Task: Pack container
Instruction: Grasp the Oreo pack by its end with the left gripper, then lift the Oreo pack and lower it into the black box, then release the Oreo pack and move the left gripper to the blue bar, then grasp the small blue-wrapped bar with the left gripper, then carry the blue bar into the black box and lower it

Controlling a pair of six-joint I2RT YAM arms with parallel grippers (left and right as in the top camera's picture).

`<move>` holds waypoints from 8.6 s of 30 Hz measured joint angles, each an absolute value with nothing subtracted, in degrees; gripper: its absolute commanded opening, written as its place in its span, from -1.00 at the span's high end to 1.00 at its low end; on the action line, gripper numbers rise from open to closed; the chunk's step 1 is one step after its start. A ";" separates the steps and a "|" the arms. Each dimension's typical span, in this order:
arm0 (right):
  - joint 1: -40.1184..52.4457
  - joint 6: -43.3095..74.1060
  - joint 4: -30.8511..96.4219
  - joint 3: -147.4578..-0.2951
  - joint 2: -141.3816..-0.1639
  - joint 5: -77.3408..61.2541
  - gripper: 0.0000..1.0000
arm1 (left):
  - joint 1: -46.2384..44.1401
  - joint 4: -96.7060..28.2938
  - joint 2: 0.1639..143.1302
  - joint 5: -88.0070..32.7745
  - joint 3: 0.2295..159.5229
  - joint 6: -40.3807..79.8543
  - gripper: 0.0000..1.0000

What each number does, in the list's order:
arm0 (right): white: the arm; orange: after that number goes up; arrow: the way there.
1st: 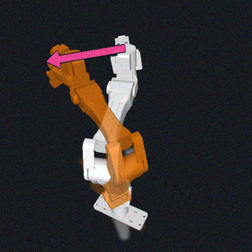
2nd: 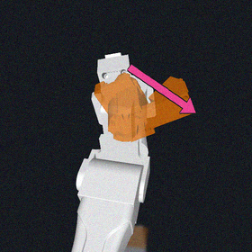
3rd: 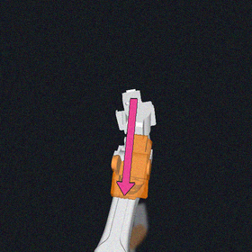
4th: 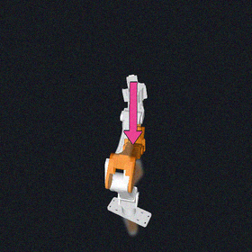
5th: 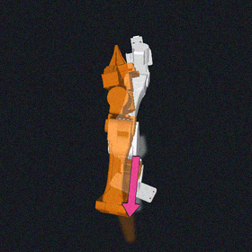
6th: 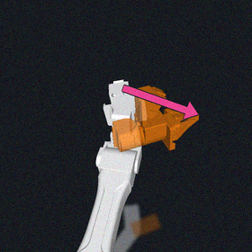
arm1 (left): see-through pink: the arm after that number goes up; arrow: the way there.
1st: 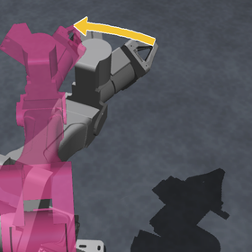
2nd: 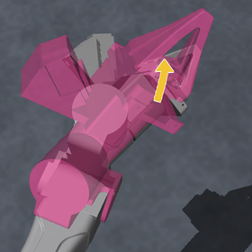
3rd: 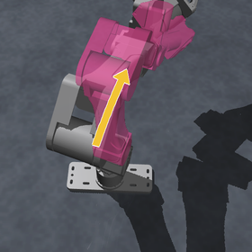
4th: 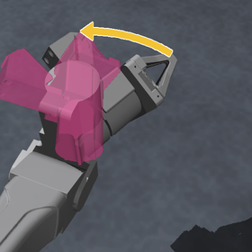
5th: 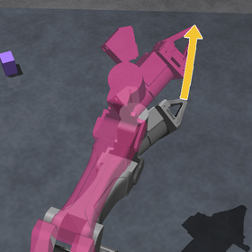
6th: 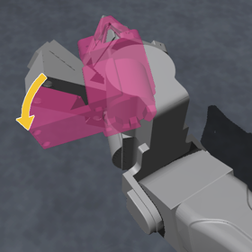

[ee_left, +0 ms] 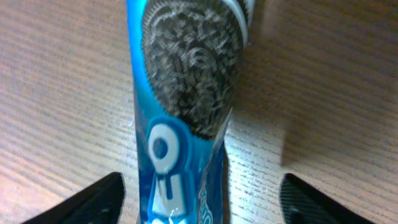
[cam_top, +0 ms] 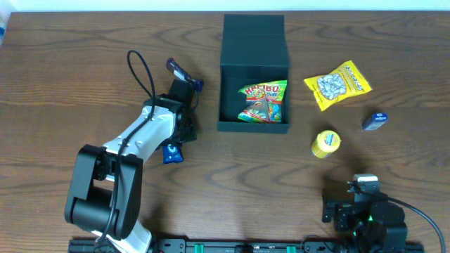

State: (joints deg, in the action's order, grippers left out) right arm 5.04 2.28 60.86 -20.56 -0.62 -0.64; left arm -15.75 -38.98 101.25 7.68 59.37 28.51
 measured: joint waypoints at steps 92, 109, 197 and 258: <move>5.04 2.31 60.84 -20.56 -0.62 -0.64 -0.99 | -32.29 -56.10 122.17 5.93 102.89 25.89 0.81; 5.04 2.28 60.84 -20.56 -0.62 -0.64 -0.99 | -32.25 -55.33 123.02 5.54 102.91 27.22 -0.18; 5.04 2.31 60.86 -20.56 -0.62 -0.62 -0.99 | -7.11 -46.02 130.41 -9.04 105.10 61.52 -0.67; 5.04 2.28 60.84 -20.56 -0.62 -0.62 -0.99 | -8.60 -48.03 131.83 -9.04 105.25 61.69 0.71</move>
